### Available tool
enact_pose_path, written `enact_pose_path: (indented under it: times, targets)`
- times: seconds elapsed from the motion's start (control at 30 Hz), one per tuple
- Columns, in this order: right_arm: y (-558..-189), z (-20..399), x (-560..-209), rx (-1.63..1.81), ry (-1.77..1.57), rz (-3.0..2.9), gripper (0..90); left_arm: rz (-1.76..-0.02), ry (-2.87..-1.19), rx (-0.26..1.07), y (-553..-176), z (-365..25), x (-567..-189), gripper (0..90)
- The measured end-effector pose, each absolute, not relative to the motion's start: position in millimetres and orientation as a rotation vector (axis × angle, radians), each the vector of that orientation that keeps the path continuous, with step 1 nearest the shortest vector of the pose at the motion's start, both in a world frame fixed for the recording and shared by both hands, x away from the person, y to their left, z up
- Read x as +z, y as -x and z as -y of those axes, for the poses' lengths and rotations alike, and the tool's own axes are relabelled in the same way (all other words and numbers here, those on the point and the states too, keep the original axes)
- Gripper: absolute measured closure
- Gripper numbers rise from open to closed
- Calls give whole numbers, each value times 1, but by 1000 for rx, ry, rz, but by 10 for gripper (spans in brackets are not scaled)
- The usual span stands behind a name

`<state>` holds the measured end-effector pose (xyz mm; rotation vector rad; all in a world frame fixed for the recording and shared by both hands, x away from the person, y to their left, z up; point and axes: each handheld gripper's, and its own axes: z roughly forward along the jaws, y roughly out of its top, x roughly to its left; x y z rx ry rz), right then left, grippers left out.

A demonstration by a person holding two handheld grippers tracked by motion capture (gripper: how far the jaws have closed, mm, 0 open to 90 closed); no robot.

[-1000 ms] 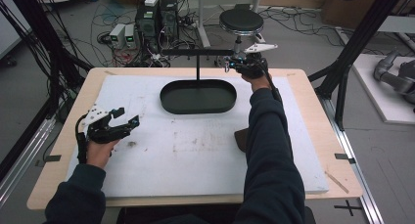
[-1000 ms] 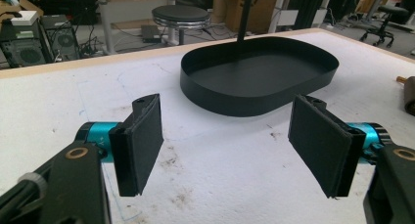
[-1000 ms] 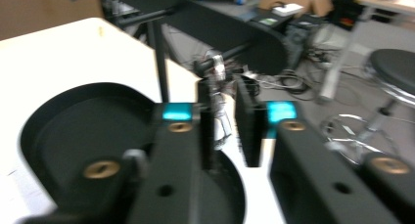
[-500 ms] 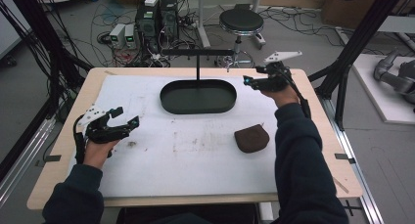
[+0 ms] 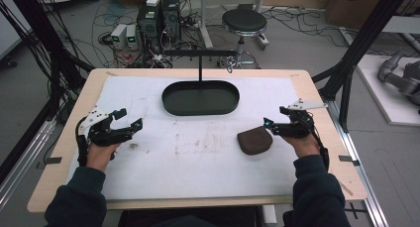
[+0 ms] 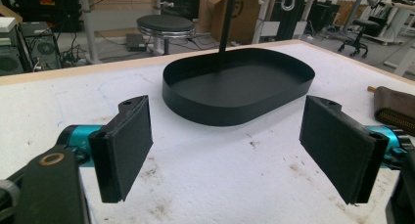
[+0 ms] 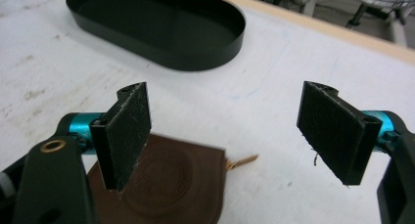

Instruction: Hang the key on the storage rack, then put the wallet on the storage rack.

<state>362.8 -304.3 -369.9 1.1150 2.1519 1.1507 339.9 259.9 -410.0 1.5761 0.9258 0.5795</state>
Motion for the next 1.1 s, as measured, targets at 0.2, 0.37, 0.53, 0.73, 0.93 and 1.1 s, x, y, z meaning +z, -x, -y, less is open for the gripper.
enact_pose_path:
  times: [0.2,0.37,0.53,0.73,0.93,1.1]
  targets:
    - [-355,293,-380,1093,-1084,-2184,208,-923,-1575,583,-342,-256,-410,200]
    - [-348,289,-378,1082,-1062,-2154,208,-933,-1578,580,-343,-256,-411,203]
    - [-345,281,-384,1046,-1053,-2164,208,-944,-1578,582,-342,-258,-411,204]
    - [-351,268,-403,1031,-1076,-2247,210,-949,-1588,580,-340,-260,-413,208]
    - [-349,244,-417,992,-1052,-2343,210,-958,-1586,583,-334,-260,-415,215]
    - [-337,219,-427,851,-915,-2422,242,-951,-1604,571,-331,-258,-416,224]
